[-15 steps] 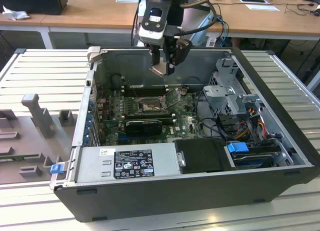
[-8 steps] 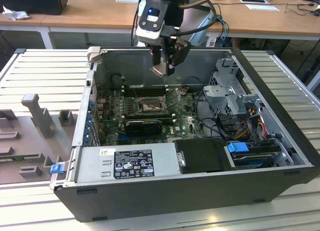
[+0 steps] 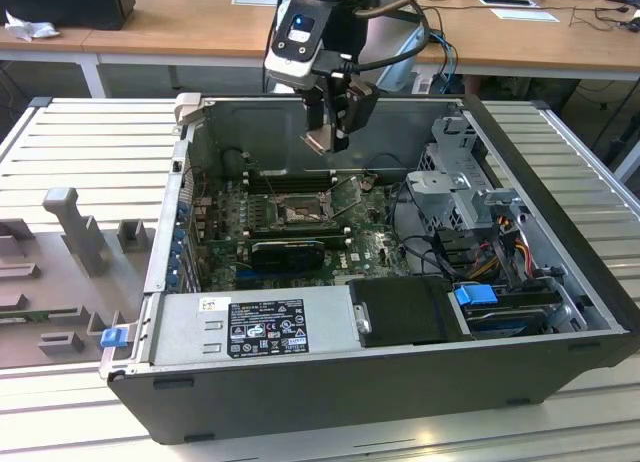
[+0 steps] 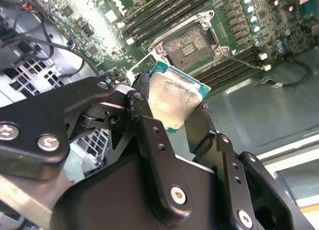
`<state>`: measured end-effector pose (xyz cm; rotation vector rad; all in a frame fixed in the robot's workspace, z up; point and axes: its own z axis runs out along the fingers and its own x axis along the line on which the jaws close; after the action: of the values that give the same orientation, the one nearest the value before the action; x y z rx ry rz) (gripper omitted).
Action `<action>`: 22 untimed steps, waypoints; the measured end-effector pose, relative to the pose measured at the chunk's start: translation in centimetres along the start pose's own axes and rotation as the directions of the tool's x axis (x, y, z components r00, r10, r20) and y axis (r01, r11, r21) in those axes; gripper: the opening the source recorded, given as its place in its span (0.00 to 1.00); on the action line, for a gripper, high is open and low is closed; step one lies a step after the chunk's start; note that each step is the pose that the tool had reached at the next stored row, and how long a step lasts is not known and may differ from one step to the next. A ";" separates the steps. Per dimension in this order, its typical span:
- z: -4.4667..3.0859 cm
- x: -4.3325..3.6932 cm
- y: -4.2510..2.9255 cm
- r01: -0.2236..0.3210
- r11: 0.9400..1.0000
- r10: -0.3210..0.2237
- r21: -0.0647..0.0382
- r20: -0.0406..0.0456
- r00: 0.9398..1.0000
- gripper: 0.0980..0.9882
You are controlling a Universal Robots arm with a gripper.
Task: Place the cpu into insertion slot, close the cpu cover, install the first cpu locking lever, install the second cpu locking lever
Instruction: 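Place the cpu into insertion slot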
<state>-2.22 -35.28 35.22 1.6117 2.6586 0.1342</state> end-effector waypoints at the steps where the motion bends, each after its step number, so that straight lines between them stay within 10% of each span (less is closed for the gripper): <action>1: 0.03 0.00 0.00 -0.046 0.999 0.046 -0.001 0.004 0.999 0.48; 22: 0.23 -0.01 -0.02 -0.268 0.963 0.268 -0.008 0.023 0.963 0.48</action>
<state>-2.22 -35.28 34.99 1.9506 2.4066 0.1260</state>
